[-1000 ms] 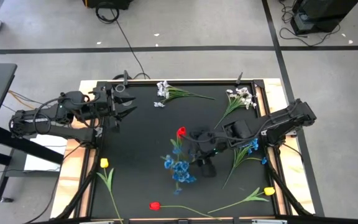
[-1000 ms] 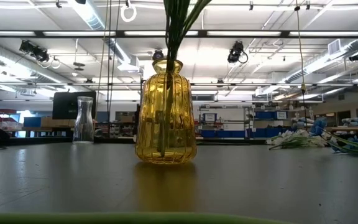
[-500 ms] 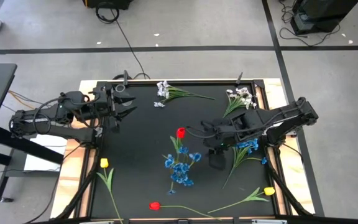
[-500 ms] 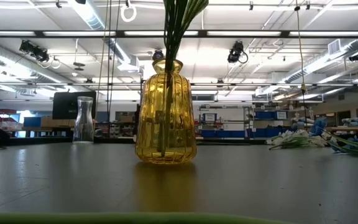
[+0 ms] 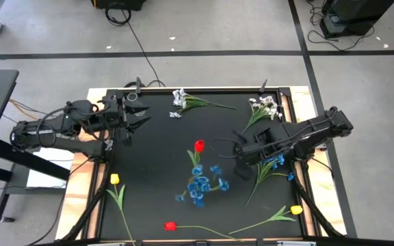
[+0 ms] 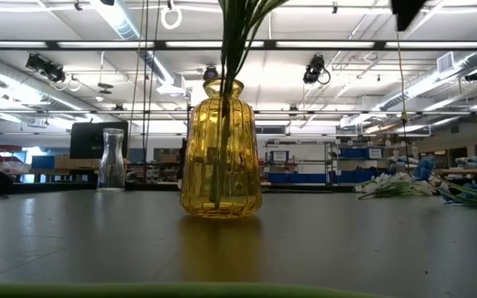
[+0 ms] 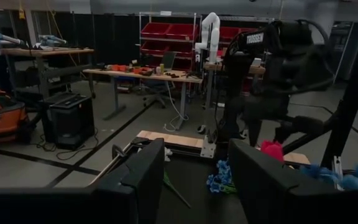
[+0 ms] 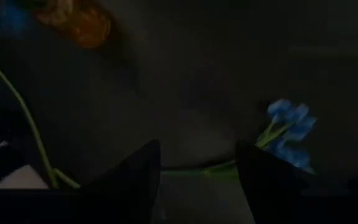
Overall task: Sort flowers into vase by color
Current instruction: Put the blue flowers into the yellow vase
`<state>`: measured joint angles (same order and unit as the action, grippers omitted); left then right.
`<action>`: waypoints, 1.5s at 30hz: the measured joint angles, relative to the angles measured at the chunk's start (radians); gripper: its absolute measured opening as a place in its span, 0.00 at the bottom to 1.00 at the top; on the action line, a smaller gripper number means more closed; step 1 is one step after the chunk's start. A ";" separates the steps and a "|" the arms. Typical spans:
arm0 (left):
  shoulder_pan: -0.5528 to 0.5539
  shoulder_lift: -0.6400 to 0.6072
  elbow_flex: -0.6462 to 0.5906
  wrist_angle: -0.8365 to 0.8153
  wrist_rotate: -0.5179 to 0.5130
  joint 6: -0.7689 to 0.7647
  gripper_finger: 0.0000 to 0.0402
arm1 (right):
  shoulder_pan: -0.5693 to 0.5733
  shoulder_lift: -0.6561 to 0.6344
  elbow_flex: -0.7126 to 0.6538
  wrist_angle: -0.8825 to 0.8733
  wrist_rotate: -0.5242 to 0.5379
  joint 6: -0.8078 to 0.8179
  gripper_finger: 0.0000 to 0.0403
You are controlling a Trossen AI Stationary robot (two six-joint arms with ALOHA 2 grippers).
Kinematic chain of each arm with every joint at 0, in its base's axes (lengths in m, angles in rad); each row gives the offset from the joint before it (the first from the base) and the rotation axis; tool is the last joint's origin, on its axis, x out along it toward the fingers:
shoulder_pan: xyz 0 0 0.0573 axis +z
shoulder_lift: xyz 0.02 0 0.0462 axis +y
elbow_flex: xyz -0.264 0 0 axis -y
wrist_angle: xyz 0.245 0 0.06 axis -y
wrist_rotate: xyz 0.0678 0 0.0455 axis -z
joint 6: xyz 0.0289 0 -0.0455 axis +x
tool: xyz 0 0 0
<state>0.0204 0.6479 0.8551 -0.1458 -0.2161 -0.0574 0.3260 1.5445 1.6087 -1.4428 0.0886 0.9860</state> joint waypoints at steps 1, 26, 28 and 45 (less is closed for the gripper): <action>0.000 0.000 0.000 0.000 0.000 0.000 0.46 | 0.008 -0.010 -0.026 0.015 -0.008 0.042 0.53; 0.000 0.000 0.000 -0.001 0.000 0.000 0.46 | 0.226 -0.157 -0.629 0.356 -0.029 1.226 0.54; 0.000 0.000 0.000 0.000 0.000 0.000 0.46 | 0.234 -0.157 -0.658 0.385 -0.030 1.274 0.55; 0.000 0.000 0.000 0.000 0.000 -0.002 0.46 | 0.222 -0.156 -0.733 0.392 -0.080 1.289 0.58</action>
<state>0.0203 0.6477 0.8551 -0.1462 -0.2162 -0.0589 0.5480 1.3882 0.8761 -1.0509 0.0090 2.2745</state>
